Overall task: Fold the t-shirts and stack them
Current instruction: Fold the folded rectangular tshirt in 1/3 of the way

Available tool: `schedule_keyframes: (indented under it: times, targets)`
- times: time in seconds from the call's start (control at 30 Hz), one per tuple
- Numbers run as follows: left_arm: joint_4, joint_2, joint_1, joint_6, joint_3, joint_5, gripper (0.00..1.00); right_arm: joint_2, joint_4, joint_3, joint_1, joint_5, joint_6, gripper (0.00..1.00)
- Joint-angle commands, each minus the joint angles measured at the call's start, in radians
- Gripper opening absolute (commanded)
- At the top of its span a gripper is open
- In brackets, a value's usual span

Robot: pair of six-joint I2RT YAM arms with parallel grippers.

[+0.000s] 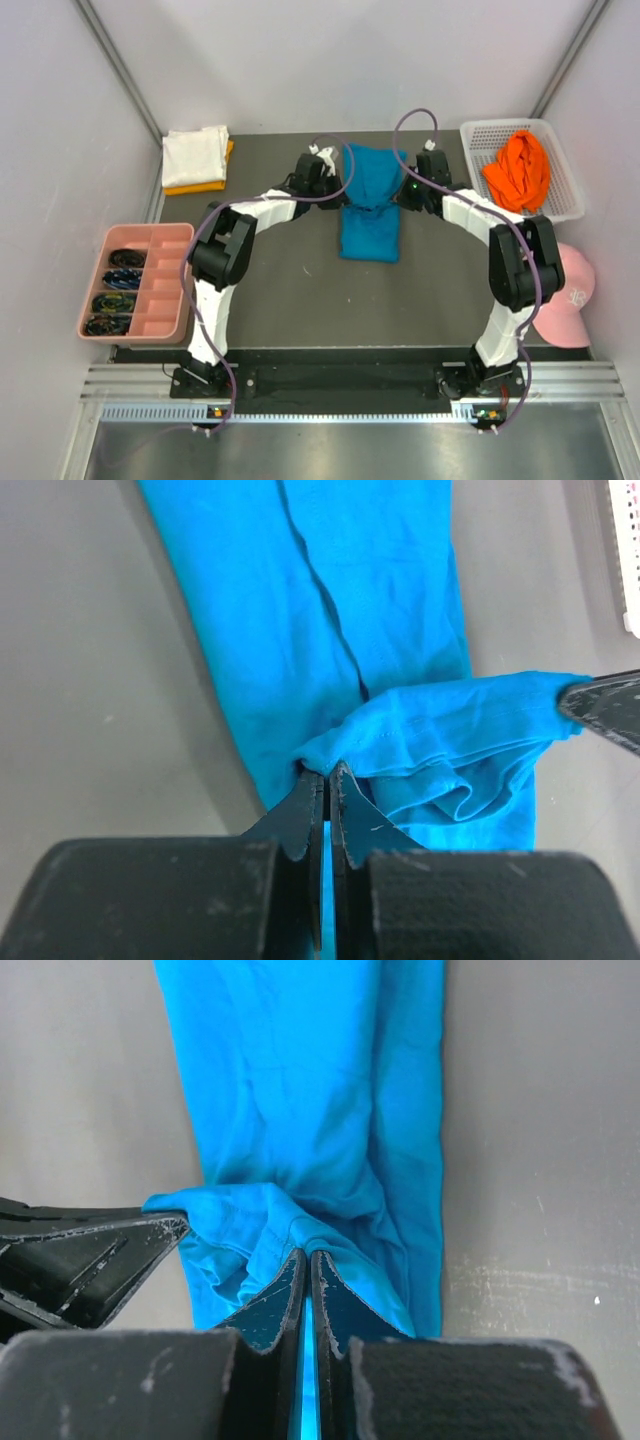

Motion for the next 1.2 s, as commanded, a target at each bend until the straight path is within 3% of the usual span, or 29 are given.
schedule_keyframes:
  times: [0.0,0.2,0.3,0.33,0.4,0.43,0.53,0.57,0.6,0.8,0.93,1.17]
  targets:
    - [0.045,0.029,0.009,0.0,0.083,0.042,0.0,0.03,0.049,0.057,-0.022,-0.018,-0.006,0.0]
    - [0.045,0.064,0.028,-0.006,0.129,0.054,0.0,0.078,0.051,0.086,-0.045,0.0,0.005,0.0]
    - [0.038,0.08,0.046,-0.009,0.155,0.054,0.0,0.092,0.065,0.087,-0.064,0.049,0.018,0.18]
    - [0.038,0.08,0.054,-0.009,0.158,0.056,0.08,0.092,0.063,0.088,-0.067,0.068,0.023,0.3]
    - [0.039,0.081,0.077,-0.012,0.159,0.061,0.25,0.089,0.068,0.082,-0.076,0.089,0.032,0.39]
    - [0.038,0.08,0.084,-0.012,0.159,0.061,0.46,0.086,0.077,0.08,-0.082,0.115,0.034,0.45]
    - [0.027,0.074,0.113,-0.011,0.152,0.059,0.62,0.072,0.08,0.076,-0.087,0.135,0.031,0.48]
    - [0.031,0.063,0.126,-0.01,0.146,0.059,0.86,0.061,0.081,0.074,-0.09,0.142,0.025,0.49]
    - [0.036,0.057,0.13,-0.01,0.14,0.059,0.99,0.055,0.083,0.071,-0.088,0.146,0.021,0.5]
    - [0.047,-0.015,0.166,-0.01,0.076,0.053,0.99,-0.023,0.092,0.028,-0.09,0.166,-0.003,0.52]
    - [0.065,-0.104,0.17,-0.007,0.004,0.045,0.99,-0.084,0.078,0.014,-0.088,0.097,-0.038,0.52]
    - [0.094,-0.242,0.17,0.0,-0.168,-0.002,0.99,-0.144,0.123,-0.042,-0.079,-0.269,-0.066,0.52]
